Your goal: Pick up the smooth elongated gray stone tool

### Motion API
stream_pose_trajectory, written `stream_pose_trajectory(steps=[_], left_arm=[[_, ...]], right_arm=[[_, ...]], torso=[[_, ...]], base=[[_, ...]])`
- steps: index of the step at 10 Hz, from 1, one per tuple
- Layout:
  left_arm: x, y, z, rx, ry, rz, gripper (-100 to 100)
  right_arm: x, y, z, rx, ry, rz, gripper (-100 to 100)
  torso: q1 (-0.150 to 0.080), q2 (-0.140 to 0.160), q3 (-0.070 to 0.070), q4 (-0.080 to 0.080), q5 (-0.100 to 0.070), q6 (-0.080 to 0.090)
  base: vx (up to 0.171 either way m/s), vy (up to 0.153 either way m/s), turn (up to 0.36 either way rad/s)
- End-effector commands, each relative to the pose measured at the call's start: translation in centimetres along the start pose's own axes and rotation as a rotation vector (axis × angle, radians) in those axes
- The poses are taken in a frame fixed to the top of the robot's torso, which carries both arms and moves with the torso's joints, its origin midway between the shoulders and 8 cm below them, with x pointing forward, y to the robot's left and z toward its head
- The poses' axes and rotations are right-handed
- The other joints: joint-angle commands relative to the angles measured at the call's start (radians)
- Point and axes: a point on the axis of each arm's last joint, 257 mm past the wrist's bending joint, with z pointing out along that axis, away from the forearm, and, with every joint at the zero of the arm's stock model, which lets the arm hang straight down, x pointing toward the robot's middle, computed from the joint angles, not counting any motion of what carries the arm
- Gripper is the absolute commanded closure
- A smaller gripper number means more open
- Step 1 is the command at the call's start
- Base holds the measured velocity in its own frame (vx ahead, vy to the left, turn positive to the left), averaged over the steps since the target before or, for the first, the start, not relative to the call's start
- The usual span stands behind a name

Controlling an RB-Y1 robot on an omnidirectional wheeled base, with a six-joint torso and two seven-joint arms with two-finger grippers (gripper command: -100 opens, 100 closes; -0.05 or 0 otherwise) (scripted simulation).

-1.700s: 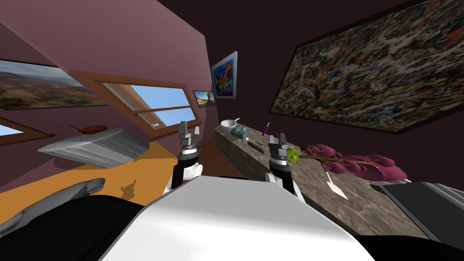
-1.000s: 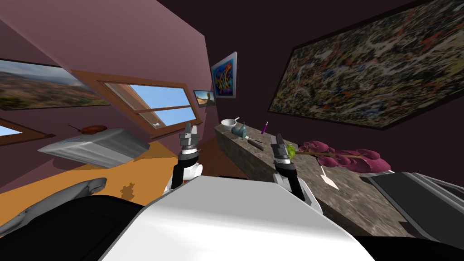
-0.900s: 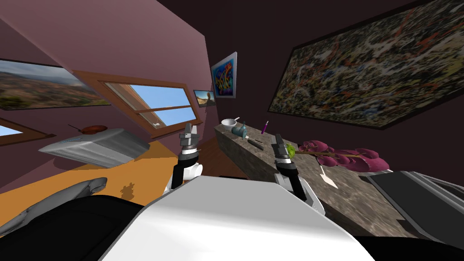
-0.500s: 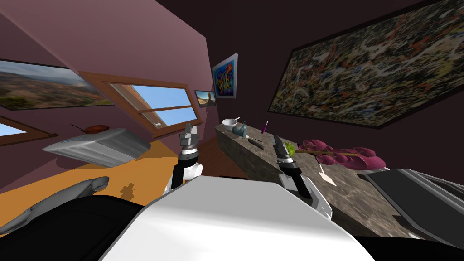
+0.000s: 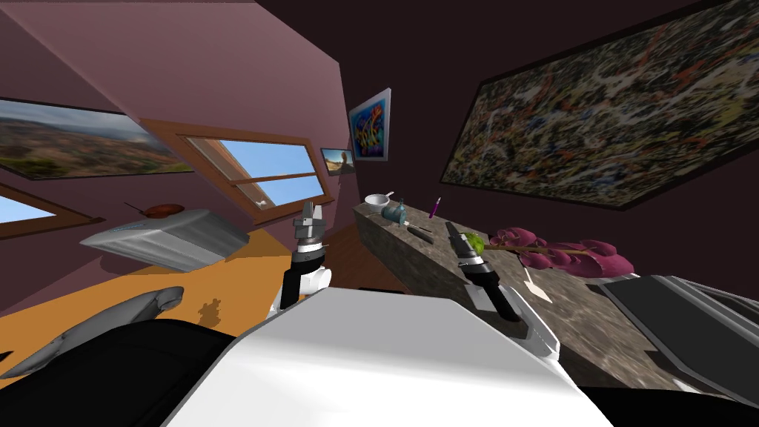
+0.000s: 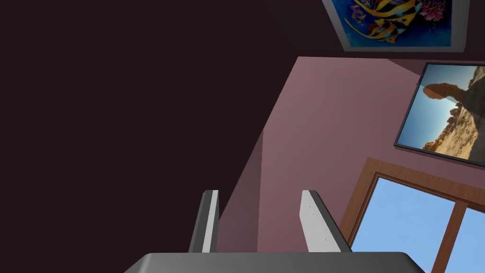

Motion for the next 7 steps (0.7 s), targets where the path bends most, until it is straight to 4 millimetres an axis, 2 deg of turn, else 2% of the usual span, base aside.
stream_pose_trajectory(steps=[1,2,3,4,5,6,7], left_arm=[[0.0,0.0,0.0,0.0,0.0,0.0,0],[0.0,0.0,0.0,0.0,0.0,0.0,0],[0.0,0.0,0.0,0.0,0.0,0.0,0],[0.0,0.0,0.0,0.0,0.0,0.0,0],[0.0,0.0,0.0,0.0,0.0,0.0,0],[0.0,0.0,0.0,0.0,0.0,0.0,0],[0.0,0.0,0.0,0.0,0.0,0.0,0]], right_arm=[[0.0,-1.6,-0.4,0.023,0.046,-0.065,-100],[0.0,-1.6,-0.3,0.017,0.06,-0.076,-100],[0.0,-3.1,-0.6,0.042,0.095,-0.127,-100],[0.0,-3.1,-0.5,0.035,0.113,-0.141,-100],[0.1,-4.7,-1.0,0.061,0.148,-0.19,-100],[0.0,-4.6,-0.9,0.052,0.167,-0.207,-100],[0.0,-6.3,-1.5,0.078,0.207,-0.257,-100]], torso=[[0.0,0.0,0.0,0.0,0.0,0.0],[0.0,0.0,0.0,0.0,0.0,0.0],[0.0,0.0,0.0,0.0,0.0,0.0],[0.001,-0.001,0.0,0.0,0.0,0.0],[0.001,-0.001,0.0,0.0,0.0,0.0],[0.001,-0.001,0.0,0.0,0.0,0.0],[0.001,-0.001,-0.001,0.0,0.0,0.0]], base=[[-0.007,0.044,0.03],[-0.008,0.036,0.009],[-0.005,0.052,0.038],[-0.007,0.045,0.014],[-0.006,0.046,0.039],[0.0,0.044,0.018],[0.006,0.063,0.048]])
